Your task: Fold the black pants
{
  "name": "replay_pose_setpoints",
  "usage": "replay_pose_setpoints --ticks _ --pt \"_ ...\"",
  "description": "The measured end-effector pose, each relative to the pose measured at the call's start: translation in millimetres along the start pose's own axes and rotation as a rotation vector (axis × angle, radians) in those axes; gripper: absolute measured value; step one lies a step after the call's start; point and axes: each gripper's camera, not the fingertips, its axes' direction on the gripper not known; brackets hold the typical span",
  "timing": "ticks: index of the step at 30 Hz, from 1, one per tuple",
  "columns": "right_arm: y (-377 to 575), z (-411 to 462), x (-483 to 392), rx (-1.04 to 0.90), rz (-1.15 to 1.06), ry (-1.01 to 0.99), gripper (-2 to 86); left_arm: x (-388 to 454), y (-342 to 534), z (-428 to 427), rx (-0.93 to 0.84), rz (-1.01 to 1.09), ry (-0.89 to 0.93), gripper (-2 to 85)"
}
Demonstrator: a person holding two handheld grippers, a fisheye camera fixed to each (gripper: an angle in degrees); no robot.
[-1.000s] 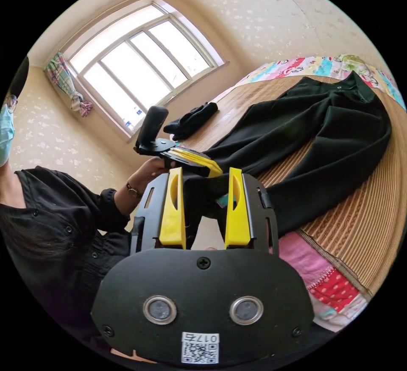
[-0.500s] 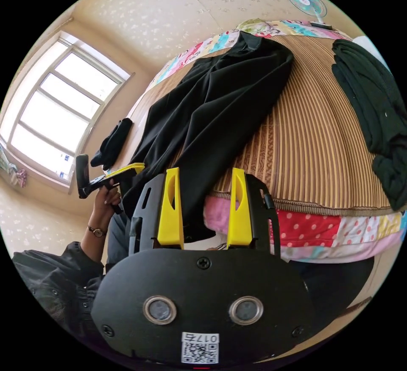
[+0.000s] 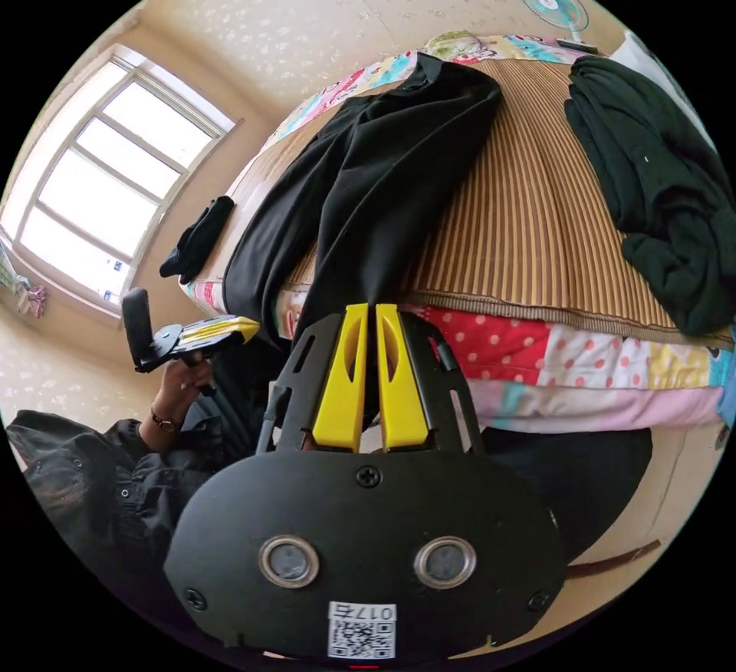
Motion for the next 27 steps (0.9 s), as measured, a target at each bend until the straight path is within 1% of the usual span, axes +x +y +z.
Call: replay_pose_setpoints --ticks 1,3,5,9,11,13,14,15,16,17,18,19,21,23,24,26,27 --pt "5 -3 4 0.022 0.009 -0.038 2.3 7 -1 -6 0.064 0.025 0.045 2.8" --pt "8 -7 5 0.048 0.014 -0.078 2.3 19 -15 -3 0.073 0.083 0.127 6.3" --pt "7 -8 0 0.049 0.012 -0.087 2.2 35 -40 21 -0.038 0.144 0.195 10.8" --pt "8 -14 3 0.066 0.025 -0.169 2.3 53 -54 61 -0.148 0.207 0.14 12.4" --pt "12 -16 8 0.076 0.044 -0.2 2.7 59 -49 83 -0.221 0.216 0.181 10.6" --pt "14 -17 8 0.069 0.036 -0.191 3.1 60 -40 90 -0.23 0.194 0.179 6.8" --pt "15 -19 9 0.052 0.032 -0.159 3.5 61 -34 88 -0.217 0.201 0.172 3.8" --pt "14 -21 9 0.043 0.028 -0.139 3.8 60 -31 85 -0.214 0.203 0.181 3.0" --pt "10 -27 9 0.041 0.019 -0.099 4.6 59 -27 75 -0.213 0.201 0.227 1.3" --pt "3 -38 11 0.071 0.025 -0.08 5.6 59 -24 61 -0.202 0.196 0.276 0.7" --pt "-3 -43 13 0.091 0.029 -0.082 6.5 59 -22 53 -0.189 0.194 0.284 0.4" --pt "-20 -53 18 0.121 0.022 -0.11 8.2 60 -18 35 -0.157 0.201 0.28 0.1" --pt "-60 -58 26 0.12 0.019 -0.154 11.0 65 -15 12 -0.118 0.224 0.266 -0.2" --pt "-127 -54 40 0.133 0.03 -0.168 13.7 72 -14 -10 -0.074 0.257 0.29 -0.4" --pt "-145 -51 45 0.136 0.045 -0.165 14.1 75 -14 -14 -0.062 0.266 0.296 -0.4" --pt "-213 -34 68 0.141 0.137 -0.143 15.1 83 -14 -27 -0.023 0.311 0.301 -0.5" --pt "-229 -30 73 0.142 0.164 -0.13 15.2 85 -13 -30 -0.015 0.321 0.301 -0.5"
